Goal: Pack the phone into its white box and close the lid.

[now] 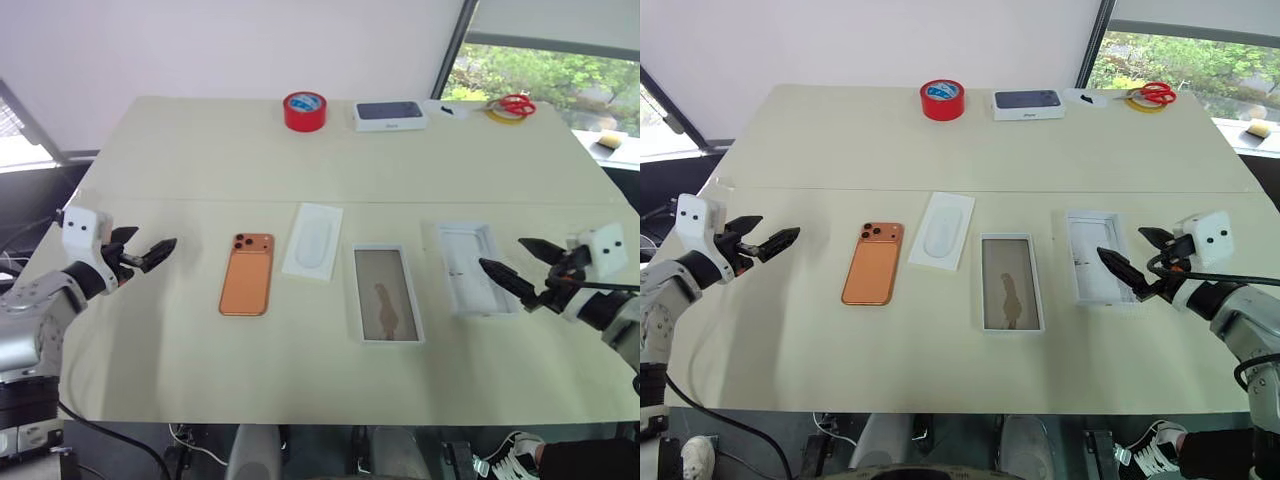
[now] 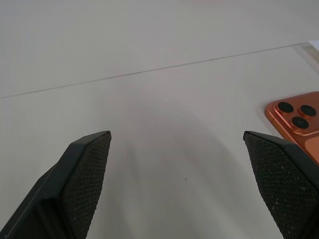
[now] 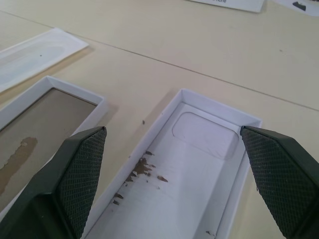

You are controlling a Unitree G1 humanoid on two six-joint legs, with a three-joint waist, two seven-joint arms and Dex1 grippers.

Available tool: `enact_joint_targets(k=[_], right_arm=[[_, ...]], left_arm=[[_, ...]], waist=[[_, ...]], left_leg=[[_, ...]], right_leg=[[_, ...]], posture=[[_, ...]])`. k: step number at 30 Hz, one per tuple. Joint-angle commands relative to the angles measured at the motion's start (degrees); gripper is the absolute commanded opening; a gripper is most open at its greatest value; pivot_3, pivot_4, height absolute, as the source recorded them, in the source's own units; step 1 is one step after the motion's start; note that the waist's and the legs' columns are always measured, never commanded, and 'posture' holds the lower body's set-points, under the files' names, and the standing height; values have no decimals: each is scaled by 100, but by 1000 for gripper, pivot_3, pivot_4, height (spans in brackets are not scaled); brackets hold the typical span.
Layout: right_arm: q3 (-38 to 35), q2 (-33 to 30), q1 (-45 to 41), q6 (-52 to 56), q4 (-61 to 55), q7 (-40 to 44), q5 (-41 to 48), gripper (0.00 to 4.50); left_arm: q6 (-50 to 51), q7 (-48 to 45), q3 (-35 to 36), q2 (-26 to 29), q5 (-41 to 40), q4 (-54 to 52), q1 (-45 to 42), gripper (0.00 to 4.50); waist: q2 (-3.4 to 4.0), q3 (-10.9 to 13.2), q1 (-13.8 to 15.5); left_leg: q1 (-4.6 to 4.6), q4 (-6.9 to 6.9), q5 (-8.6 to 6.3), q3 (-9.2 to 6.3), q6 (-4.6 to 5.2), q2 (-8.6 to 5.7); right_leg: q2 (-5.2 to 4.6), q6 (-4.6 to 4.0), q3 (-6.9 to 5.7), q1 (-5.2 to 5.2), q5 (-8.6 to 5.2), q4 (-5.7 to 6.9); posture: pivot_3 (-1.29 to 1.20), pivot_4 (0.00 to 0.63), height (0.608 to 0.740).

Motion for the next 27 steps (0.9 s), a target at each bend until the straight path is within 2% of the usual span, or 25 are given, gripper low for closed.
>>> enact_joint_targets(k=[1,9,15,22,27], right_arm=[[-35,51,-2,-50,-184,-36,74,4500],[-78,60,85,9,-551,-129,172,4500],[620,-76,-277,142,-837,-193,16,4500],[1357,-36,-751,142,-1018,-280,-161,4500],[1704,57,-1025,194,-1064,-376,-194,4500]], left_arm=[[-125,-12,54,85,36,-54,-120,4465],[-73,-20,-157,-60,29,-108,-312,4465],[301,-39,-642,-380,-147,-766,-463,4465],[1792,553,-1641,-1180,-354,-1613,-963,4465],[3251,1603,-1669,-1976,-496,-1623,-1786,4465]], waist=[[0,0,-4],[0,0,-2],[0,0,-10],[-1,0,-2],[-4,2,-1]], left_leg=[[0,0,0,0,0,0],[1,0,0,1,0,0],[1,1,1,0,0,-1],[0,8,2,-1,1,-3],[0,9,3,-3,-1,-3]], right_leg=[[0,0,0,0,0,0],[1,0,0,0,0,0],[1,0,0,1,0,0],[1,2,0,5,0,6],[4,3,1,4,0,9]], posture=[[0,150,730],[0,150,730],[0,150,730],[0,150,730],[0,150,730]])
